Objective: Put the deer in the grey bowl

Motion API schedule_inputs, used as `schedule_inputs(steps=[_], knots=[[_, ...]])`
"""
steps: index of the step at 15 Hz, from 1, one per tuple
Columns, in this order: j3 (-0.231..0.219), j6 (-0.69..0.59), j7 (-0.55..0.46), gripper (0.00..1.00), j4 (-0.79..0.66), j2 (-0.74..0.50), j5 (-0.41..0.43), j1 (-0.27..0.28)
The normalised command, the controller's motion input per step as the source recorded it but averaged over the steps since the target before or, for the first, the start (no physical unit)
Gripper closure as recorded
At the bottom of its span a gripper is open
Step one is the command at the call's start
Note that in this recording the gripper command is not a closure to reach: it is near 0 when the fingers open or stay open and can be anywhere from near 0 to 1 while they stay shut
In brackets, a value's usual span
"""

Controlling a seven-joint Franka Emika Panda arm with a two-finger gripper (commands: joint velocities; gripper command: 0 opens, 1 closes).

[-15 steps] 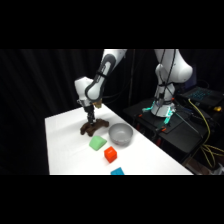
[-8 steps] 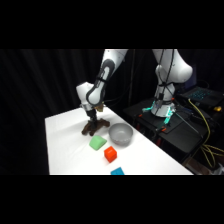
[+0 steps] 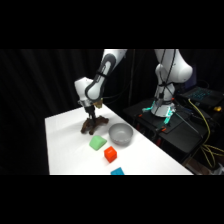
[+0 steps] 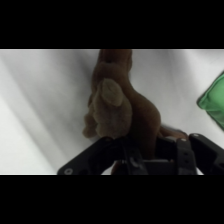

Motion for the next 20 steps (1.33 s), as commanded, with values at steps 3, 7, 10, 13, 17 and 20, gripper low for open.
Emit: schedule_inputs(steps=[3,7,10,13,17,20], knots=[[-0.199,-0.41,0.22,0.23,-0.24,-0.74,-0.359,0.231],[-0.131,-0.35,0.22,0.24,-0.31,-0.77,-0.375,0.201],[-0.014,-0.13,0.14,0.23,-0.56,-0.78,-0.272,0.125],[0.048,0.08,0.20,0.23,-0.78,-0.77,-0.242,0.088],[0.116,0.18,0.19,0.23,-0.80,-0.71,-0.171,0.056],[0.135,0.35,0.04,0.22,-0.64,-0.51,0.032,0.088]])
